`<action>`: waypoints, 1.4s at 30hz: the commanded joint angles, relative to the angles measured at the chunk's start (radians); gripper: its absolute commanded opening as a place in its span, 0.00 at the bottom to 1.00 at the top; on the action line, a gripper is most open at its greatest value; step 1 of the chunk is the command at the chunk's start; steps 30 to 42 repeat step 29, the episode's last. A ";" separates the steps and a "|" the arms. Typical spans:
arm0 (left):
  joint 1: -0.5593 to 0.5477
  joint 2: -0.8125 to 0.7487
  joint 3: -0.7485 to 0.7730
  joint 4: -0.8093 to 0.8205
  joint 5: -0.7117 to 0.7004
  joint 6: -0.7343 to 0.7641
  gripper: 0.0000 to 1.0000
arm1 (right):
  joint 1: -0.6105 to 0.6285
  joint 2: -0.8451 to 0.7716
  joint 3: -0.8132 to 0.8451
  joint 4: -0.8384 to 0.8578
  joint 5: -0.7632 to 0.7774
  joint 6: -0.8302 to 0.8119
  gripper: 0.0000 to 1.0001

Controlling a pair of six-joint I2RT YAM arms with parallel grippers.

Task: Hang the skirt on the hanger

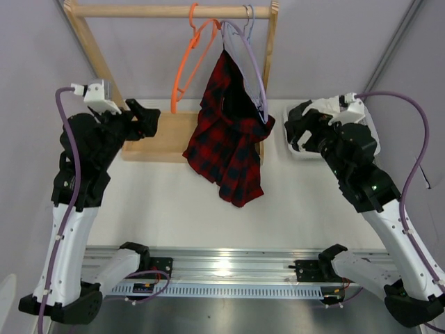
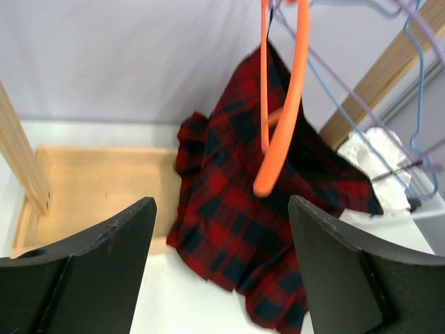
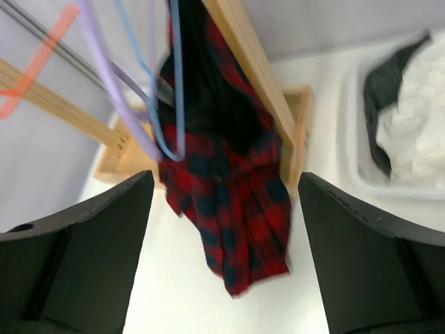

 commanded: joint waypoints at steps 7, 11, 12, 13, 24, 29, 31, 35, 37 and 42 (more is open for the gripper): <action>0.001 -0.166 -0.274 0.019 0.036 -0.070 0.83 | -0.021 -0.144 -0.331 0.027 -0.093 0.107 0.99; 0.002 -0.220 -0.429 0.077 0.115 -0.099 0.88 | -0.022 -0.141 -0.382 0.001 -0.081 0.129 1.00; 0.002 -0.232 -0.488 0.088 0.107 -0.112 0.89 | -0.022 -0.139 -0.392 -0.005 -0.070 0.134 0.99; 0.001 -0.249 -0.505 0.103 0.109 -0.112 0.89 | -0.021 -0.141 -0.400 -0.007 -0.063 0.132 0.99; 0.001 -0.246 -0.618 0.122 0.147 -0.061 0.89 | -0.021 -0.125 -0.431 0.021 -0.060 0.121 0.99; 0.002 -0.242 -0.608 0.122 0.153 -0.055 0.89 | -0.021 -0.135 -0.448 0.041 -0.049 0.127 0.99; 0.002 -0.242 -0.608 0.122 0.153 -0.055 0.89 | -0.021 -0.135 -0.448 0.041 -0.049 0.127 0.99; 0.002 -0.242 -0.608 0.122 0.153 -0.055 0.89 | -0.021 -0.135 -0.448 0.041 -0.049 0.127 0.99; 0.002 -0.242 -0.608 0.122 0.153 -0.055 0.89 | -0.021 -0.135 -0.448 0.041 -0.049 0.127 0.99; 0.002 -0.242 -0.608 0.122 0.153 -0.055 0.89 | -0.021 -0.135 -0.448 0.041 -0.049 0.127 0.99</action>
